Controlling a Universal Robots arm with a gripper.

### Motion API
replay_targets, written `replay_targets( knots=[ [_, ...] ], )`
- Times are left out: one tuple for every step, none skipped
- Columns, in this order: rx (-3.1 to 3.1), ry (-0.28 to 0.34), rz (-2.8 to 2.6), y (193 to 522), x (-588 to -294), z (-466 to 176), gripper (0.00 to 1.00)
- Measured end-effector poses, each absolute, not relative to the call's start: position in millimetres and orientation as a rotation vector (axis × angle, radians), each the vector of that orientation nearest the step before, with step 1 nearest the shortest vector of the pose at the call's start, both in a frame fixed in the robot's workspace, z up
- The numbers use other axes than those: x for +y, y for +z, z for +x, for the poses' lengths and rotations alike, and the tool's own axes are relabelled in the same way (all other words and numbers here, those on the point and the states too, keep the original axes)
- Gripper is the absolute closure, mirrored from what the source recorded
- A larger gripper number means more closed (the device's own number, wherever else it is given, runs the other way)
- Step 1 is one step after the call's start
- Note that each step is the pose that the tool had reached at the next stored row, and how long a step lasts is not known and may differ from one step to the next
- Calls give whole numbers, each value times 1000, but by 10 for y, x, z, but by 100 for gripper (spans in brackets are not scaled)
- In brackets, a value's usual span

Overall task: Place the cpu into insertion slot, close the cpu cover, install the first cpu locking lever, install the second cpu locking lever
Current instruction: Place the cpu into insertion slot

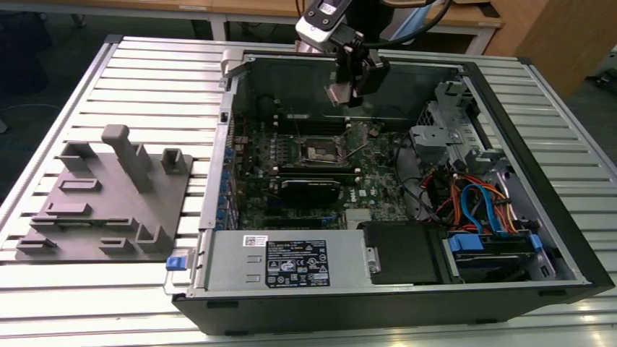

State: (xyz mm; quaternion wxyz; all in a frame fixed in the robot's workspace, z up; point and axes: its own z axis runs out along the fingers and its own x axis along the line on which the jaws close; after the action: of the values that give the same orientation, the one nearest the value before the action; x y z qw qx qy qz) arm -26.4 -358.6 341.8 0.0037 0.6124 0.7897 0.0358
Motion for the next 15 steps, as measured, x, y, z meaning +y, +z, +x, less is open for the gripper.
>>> replay_targets(
  knots=[
    [2475,112,1919,3416,-3586,-264,46],
    [2475,112,1919,3416,-3586,-264,46],
    [2475,112,1919,3416,-3586,-264,46],
    [2475,112,1919,3416,-3586,-264,46],
    [2475,112,1919,3416,-3586,-264,46],
    [2475,112,1919,3416,-3586,-264,46],
    [2475,112,1919,3416,-3586,-264,46],
    [2475,112,1919,3416,-3586,-264,46],
    [2475,112,1919,3415,-3586,-264,46],
    [2475,112,1919,3415,-3586,-264,46],
    [2475,112,1919,3415,-3586,-264,46],
    [2474,112,1920,3415,-3586,-264,46],
    [2471,113,1924,3413,-3585,-264,46],
    [2464,113,1933,3410,-3582,-266,46],
    [2455,113,1944,3407,-3581,-267,46]
  ],
)
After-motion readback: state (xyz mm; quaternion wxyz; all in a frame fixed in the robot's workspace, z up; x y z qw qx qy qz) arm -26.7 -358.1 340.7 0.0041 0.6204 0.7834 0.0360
